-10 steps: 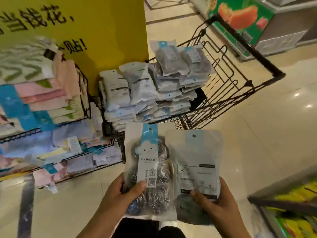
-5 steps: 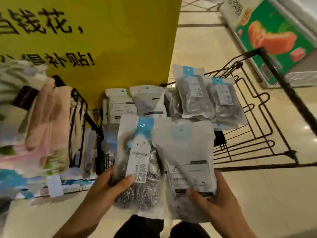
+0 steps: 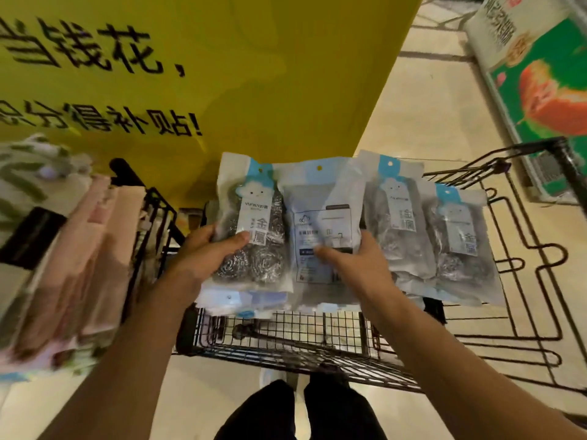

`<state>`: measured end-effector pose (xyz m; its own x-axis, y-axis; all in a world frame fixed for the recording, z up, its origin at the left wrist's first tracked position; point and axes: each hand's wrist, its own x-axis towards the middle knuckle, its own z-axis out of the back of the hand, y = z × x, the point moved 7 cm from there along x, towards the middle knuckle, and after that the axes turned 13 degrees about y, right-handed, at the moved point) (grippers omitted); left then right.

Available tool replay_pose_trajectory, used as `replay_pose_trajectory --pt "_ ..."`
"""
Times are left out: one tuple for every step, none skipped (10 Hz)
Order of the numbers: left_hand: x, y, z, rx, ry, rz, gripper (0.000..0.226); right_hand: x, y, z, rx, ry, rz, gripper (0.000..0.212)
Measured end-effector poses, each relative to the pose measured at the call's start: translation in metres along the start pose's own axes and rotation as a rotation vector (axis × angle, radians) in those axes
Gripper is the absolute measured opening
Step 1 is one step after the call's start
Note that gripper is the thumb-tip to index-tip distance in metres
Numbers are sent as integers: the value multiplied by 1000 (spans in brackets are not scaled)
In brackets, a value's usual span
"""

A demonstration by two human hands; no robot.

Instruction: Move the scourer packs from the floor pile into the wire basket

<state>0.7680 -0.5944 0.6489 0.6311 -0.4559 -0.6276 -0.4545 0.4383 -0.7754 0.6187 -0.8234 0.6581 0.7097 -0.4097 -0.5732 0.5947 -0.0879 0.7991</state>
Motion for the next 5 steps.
replay_pose_trajectory --pt "29 -6 3 79 -31 5 32 22 8 0 -25 -98 16 65" --pt "51 -3 3 183 -95 30 39 28 14 -1 -110 -170 67 73" --pt "53 16 10 285 -221 32 67 25 12 -5 -301 -220 135 75" --pt "47 28 15 362 -281 -64 85 17 13 -14 -566 -231 161 78" --pt "9 35 10 518 -343 -83 89 -9 16 -21 -596 -162 256 68"
